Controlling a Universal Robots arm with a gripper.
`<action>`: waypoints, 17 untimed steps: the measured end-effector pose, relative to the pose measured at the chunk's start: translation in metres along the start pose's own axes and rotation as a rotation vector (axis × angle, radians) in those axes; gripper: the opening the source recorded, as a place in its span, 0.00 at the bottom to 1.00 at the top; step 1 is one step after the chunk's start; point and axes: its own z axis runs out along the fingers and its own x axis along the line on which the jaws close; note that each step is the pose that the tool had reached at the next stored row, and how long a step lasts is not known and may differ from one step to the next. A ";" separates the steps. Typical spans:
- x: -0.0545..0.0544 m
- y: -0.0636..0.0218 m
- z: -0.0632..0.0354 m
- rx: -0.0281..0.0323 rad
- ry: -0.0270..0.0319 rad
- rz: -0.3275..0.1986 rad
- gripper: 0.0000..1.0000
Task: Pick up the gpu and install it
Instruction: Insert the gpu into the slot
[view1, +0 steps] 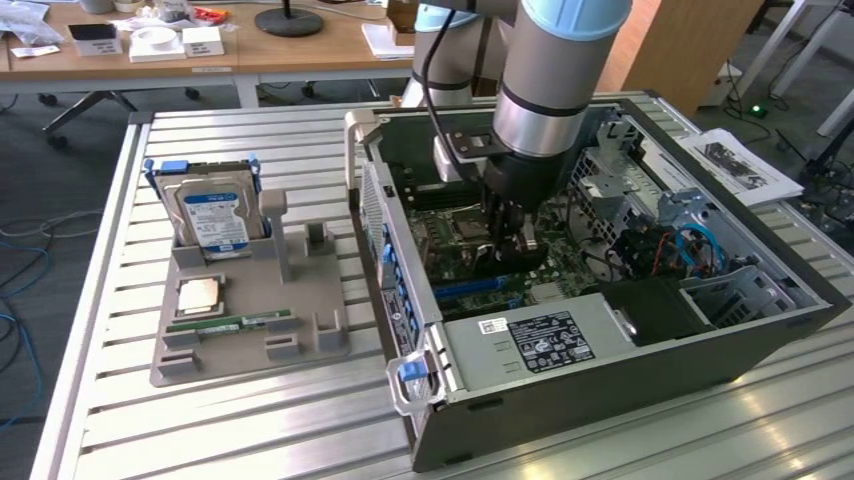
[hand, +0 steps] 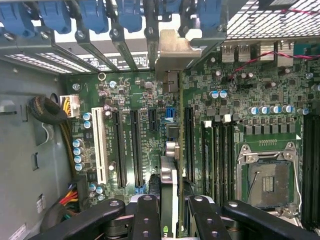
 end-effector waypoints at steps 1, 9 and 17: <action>0.000 0.0001 0.0003 0.0013 0.0000 0.000 0.27; 0.000 0.0026 0.0012 0.0022 -0.0001 0.000 0.27; 0.000 0.0061 0.0016 0.0028 0.0000 0.000 0.27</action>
